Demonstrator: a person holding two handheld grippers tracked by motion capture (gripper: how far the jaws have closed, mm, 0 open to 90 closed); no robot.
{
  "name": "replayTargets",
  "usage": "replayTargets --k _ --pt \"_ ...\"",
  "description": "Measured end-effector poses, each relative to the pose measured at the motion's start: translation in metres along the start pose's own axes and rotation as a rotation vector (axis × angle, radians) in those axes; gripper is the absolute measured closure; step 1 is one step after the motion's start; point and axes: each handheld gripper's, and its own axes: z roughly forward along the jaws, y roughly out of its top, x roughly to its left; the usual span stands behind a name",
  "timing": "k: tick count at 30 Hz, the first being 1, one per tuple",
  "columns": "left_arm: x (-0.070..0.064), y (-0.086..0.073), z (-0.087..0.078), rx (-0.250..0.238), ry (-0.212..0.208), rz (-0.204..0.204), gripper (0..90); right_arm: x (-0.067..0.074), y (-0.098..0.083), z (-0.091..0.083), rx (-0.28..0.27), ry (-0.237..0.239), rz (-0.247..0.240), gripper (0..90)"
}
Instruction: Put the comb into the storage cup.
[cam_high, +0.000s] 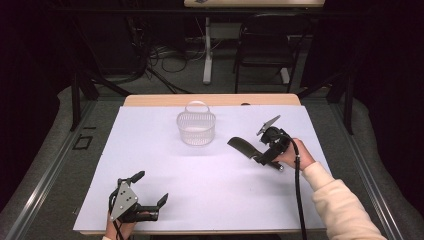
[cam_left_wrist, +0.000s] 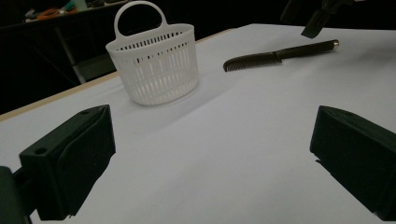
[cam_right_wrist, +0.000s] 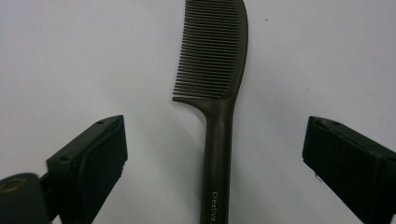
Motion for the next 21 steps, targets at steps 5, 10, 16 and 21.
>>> replayTargets --k 5,10,16,21 --pt "0.000 0.000 0.001 0.013 -0.003 -0.001 0.3 -0.002 0.003 0.005 0.053 -0.003 0.005 22.6" --pt "0.000 0.000 0.002 0.016 -0.003 0.000 0.3 -0.001 0.006 0.010 0.096 -0.011 -0.016 33.7" --pt "0.000 -0.001 0.002 0.023 -0.005 -0.002 0.3 0.003 0.012 0.017 0.154 -0.041 -0.047 49.5" --pt "0.000 -0.001 0.003 0.025 -0.005 0.000 0.3 0.005 0.016 0.024 0.191 -0.052 -0.065 53.7"
